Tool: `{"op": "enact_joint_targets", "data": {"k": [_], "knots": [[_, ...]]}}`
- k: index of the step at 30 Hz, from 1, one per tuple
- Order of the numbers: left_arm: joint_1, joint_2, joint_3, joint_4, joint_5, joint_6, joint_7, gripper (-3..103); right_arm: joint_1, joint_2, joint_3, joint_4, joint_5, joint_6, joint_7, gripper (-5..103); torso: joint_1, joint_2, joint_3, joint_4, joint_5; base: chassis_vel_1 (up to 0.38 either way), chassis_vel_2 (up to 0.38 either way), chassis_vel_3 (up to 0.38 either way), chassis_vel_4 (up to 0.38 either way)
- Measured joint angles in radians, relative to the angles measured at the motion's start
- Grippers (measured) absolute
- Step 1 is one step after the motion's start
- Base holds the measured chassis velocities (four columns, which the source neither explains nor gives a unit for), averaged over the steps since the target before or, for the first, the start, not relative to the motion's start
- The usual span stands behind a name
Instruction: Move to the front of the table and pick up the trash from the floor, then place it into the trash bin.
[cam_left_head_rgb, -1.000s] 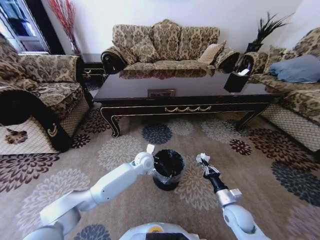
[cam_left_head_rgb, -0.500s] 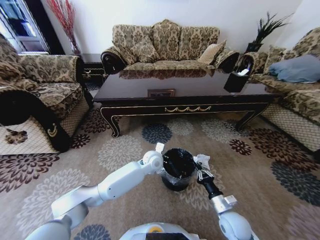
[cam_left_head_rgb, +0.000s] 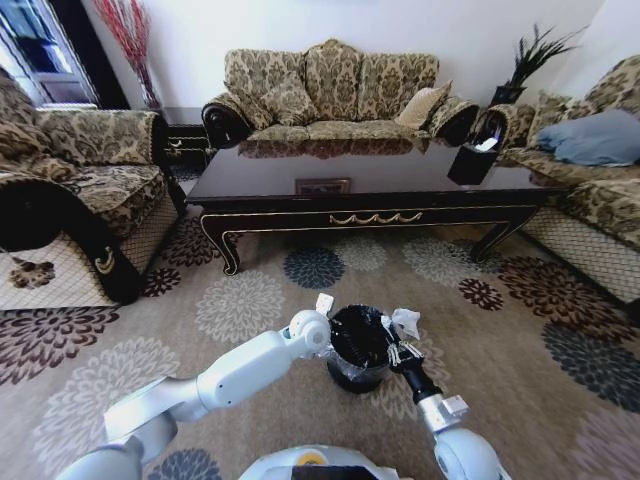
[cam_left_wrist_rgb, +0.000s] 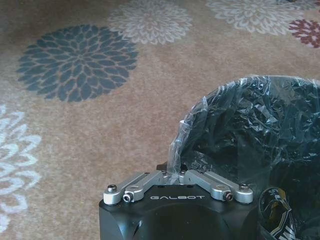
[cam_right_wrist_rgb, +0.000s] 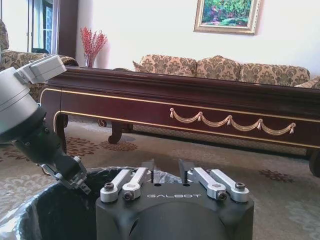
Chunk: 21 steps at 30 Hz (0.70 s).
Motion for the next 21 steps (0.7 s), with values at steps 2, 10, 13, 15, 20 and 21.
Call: {"op": "enact_joint_targets", "data": {"k": [2,10,13,15,20,21], "knots": [[-0.003,0.004,-0.002,0.0,-0.001,0.0,0.0,3,-0.002,-0.001,0.0,0.0,-0.002,0.0,0.0,33,0.0,0.0,0.0,0.0001,0.0001,0.0,0.0,0.0,0.0],[-0.014,0.012,-0.013,0.004,-0.003,0.0,0.002,3,-0.002,0.011,-0.005,-0.001,0.002,0.007,0.006,60,0.0,0.0,0.0,-0.0001,0.0,0.0,0.0,0.0,0.0],[-0.008,0.019,-0.024,0.005,-0.001,0.0,0.002,3,0.004,0.017,-0.006,-0.01,0.035,0.014,0.018,71,0.0,0.0,0.0,-0.0002,0.0,0.0,0.0,0.0,0.0],[0.005,0.037,-0.047,-0.001,0.006,0.0,0.008,3,0.023,0.018,0.003,-0.042,0.07,0.024,0.019,82,0.0,0.0,0.0,-0.0001,-0.0001,0.0,0.0,0.0,0.0],[0.023,0.069,-0.085,-0.017,0.017,0.0,0.02,3,0.045,0.005,0.025,-0.098,0.085,0.041,0.014,97,0.0,0.0,0.0,-0.0001,-0.0001,0.0,0.0,0.0,0.0],[0.027,0.085,-0.099,-0.023,0.018,0.0,0.021,3,0.053,-0.001,0.032,-0.121,0.091,0.047,0.005,97,0.0,0.0,0.0,0.0,-0.0001,0.0,0.0,0.0,0.0]]}}
